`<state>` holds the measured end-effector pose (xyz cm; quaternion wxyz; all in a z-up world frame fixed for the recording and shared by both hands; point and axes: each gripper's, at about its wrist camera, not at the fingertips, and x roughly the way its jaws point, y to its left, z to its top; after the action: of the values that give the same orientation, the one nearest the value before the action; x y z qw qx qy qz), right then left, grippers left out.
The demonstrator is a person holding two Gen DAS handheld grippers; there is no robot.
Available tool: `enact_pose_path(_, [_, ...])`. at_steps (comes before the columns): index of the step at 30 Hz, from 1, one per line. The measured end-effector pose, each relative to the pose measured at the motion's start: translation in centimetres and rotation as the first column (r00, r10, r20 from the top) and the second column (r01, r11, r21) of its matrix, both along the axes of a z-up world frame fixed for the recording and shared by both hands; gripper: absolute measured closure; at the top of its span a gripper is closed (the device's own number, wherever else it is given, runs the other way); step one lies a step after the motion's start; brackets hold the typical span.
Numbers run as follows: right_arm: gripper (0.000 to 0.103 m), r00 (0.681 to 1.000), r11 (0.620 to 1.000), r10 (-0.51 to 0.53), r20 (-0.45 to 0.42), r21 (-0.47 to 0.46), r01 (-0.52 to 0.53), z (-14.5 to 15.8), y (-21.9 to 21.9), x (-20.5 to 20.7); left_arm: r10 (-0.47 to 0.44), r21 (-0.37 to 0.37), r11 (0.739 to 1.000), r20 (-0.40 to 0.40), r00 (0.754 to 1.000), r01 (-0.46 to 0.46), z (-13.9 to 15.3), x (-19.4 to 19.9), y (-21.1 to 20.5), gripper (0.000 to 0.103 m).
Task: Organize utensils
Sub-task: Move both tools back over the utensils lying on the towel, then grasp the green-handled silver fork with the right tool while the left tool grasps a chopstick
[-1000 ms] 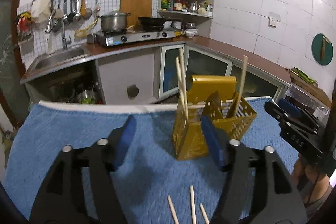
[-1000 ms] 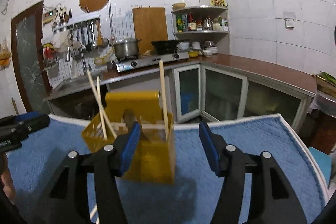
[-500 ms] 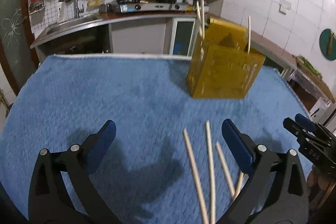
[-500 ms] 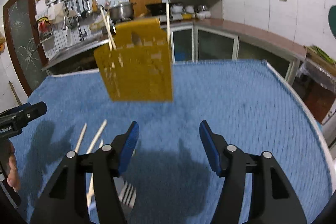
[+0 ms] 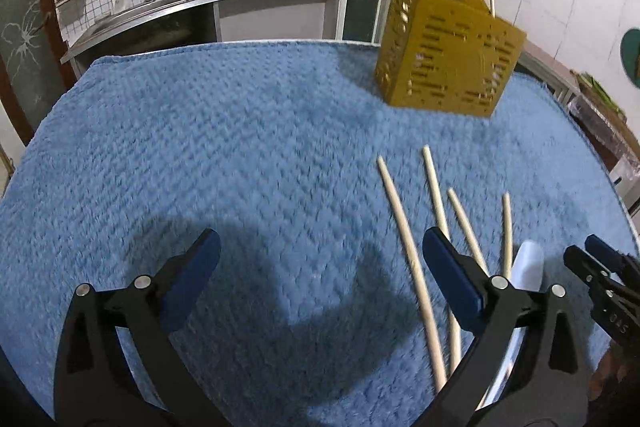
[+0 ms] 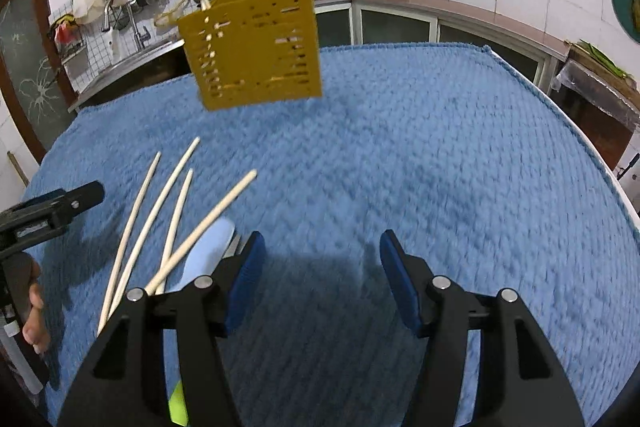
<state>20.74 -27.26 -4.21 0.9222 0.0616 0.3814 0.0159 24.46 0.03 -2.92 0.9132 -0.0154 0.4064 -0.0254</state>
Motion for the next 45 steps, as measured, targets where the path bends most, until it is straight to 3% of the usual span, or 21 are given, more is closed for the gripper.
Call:
enact_pose_path(7, [0.044, 1.000, 1.000, -0.020, 0.016, -0.021, 0.020, 0.0, -0.1, -1.0, -0.010, 0.015, 1.000, -0.044, 0.999, 0.010, -2.0, -0.6, 0.3, 0.005])
enact_pose_path(12, [0.041, 0.999, 0.999, -0.027, 0.028, -0.026, 0.028, 0.1, -0.2, -1.3, -0.015, 0.024, 1.000, -0.021, 1.000, 0.015, -1.9, -1.1, 0.2, 0.005])
enact_pose_path(21, [0.037, 1.000, 1.000, -0.013, -0.012, -0.025, 0.012, -0.1, 0.8, -1.8, -0.013, 0.050, 0.999, -0.012, 1.000, 0.013, -1.7, -1.5, -0.1, 0.005])
enact_pose_path(27, [0.038, 0.997, 0.999, 0.036, -0.073, -0.010, -0.037, -0.4, 3.1, -1.4, -0.015, 0.019, 1.000, -0.024, 1.000, 0.015, -1.6, -1.4, 0.2, 0.005])
enact_pose_path(33, [0.052, 0.993, 0.999, 0.047, -0.109, -0.017, -0.049, -1.1, 4.1, -1.5, 0.001, -0.028, 1.000, -0.050, 0.999, -0.002, -1.7, -1.0, 0.7, 0.006])
enact_pose_path(35, [0.061, 0.992, 0.998, 0.050, -0.114, -0.031, -0.054, -1.2, 4.3, -1.4, 0.000, -0.034, 0.999, -0.052, 0.999, -0.001, -1.7, -1.0, 0.6, 0.006])
enact_pose_path(37, [0.083, 0.992, 0.998, 0.041, -0.116, -0.046, -0.047, -1.2, 4.2, -1.1, -0.003, -0.039, 0.999, -0.055, 0.998, 0.000, -1.6, -0.9, 0.4, 0.006])
enact_pose_path(40, [0.092, 0.991, 0.999, 0.043, -0.124, -0.023, -0.046, -1.2, 3.4, -0.1, -0.006, -0.055, 0.998, -0.074, 0.997, 0.002, -1.4, -0.5, 0.2, 0.007])
enact_pose_path(45, [0.095, 0.989, 0.999, 0.048, -0.138, -0.007, -0.050, -0.9, 2.1, 1.9, -0.022, -0.056, 0.998, -0.104, 0.994, 0.016, -1.4, 0.4, -0.5, 0.016])
